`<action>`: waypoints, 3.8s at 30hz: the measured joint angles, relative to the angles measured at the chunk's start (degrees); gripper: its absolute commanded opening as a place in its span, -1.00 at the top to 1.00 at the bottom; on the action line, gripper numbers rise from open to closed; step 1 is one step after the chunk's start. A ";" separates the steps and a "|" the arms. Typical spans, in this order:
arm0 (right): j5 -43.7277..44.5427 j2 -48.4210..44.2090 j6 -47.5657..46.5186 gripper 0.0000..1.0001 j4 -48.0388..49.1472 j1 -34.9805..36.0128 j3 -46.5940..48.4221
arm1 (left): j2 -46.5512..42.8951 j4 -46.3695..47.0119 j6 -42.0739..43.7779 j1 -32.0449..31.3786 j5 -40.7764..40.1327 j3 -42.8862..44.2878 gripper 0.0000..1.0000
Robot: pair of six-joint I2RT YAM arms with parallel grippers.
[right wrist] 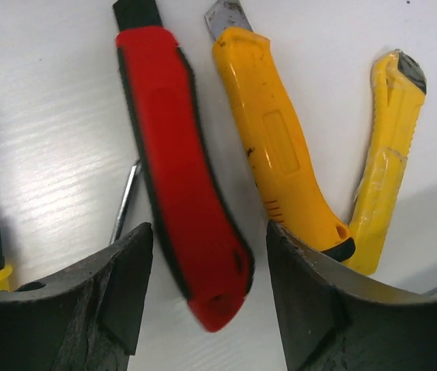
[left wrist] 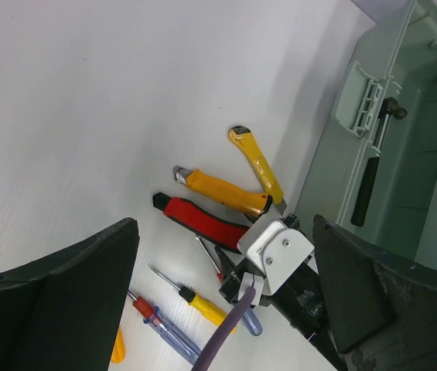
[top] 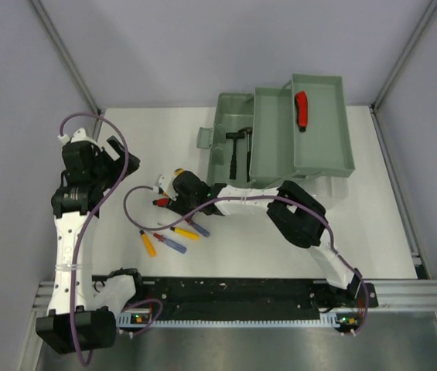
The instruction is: Pack the tool kit
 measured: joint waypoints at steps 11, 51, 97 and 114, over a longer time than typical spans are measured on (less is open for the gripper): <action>-1.31 3.67 -1.27 0.03 -1.51 -0.39 5.70 | -0.15 -0.04 0.04 0.24 1.36 -0.59 -0.93; 4.22 -34.36 -2.34 0.95 1.42 -5.40 -6.51 | -11.41 -1.55 -3.39 0.50 -10.34 2.27 -0.90; 22.38 -34.51 19.43 0.05 -10.80 -45.77 -4.39 | -7.78 3.08 -2.08 0.50 2.99 -4.74 -0.89; 16.92 -41.90 23.19 -0.24 -12.83 -47.91 -3.91 | 1.20 11.15 -5.18 0.48 15.72 -19.78 -0.78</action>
